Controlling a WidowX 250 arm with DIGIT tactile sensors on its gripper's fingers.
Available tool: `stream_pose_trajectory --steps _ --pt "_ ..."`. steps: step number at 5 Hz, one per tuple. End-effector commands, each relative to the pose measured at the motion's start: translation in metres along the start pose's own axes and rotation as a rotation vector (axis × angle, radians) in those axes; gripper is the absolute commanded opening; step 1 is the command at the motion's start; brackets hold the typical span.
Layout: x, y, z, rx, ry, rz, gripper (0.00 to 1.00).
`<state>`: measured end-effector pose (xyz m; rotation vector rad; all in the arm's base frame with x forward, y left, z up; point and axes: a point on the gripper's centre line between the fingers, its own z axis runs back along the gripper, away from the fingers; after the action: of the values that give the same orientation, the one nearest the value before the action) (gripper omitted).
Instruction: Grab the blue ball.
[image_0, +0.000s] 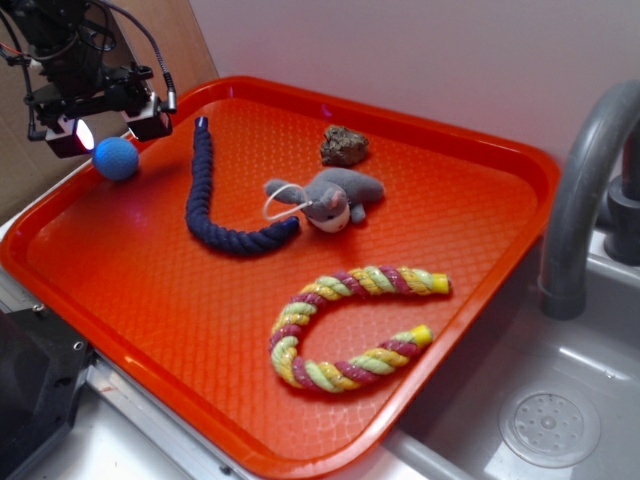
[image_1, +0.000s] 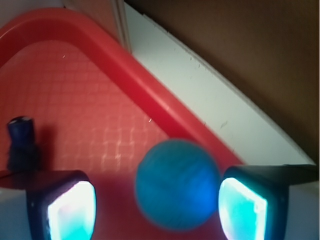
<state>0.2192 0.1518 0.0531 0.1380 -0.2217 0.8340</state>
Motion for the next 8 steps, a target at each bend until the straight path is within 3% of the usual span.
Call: stream_pose_trajectory --steps 1,2,5,6,7,8 --pt "0.006 0.006 -0.011 -0.024 -0.035 -0.031 1.0" --pt "0.006 0.003 -0.01 -0.012 -0.047 -0.042 0.0" --pt "0.006 0.0 -0.004 -0.003 -0.068 -0.078 0.0" --pt "0.004 0.001 0.009 0.0 -0.028 -0.097 0.0" --pt "-0.019 -0.005 0.067 -0.097 0.095 -0.179 0.0" --pt "-0.046 -0.018 0.126 -0.137 0.091 -0.293 0.0"
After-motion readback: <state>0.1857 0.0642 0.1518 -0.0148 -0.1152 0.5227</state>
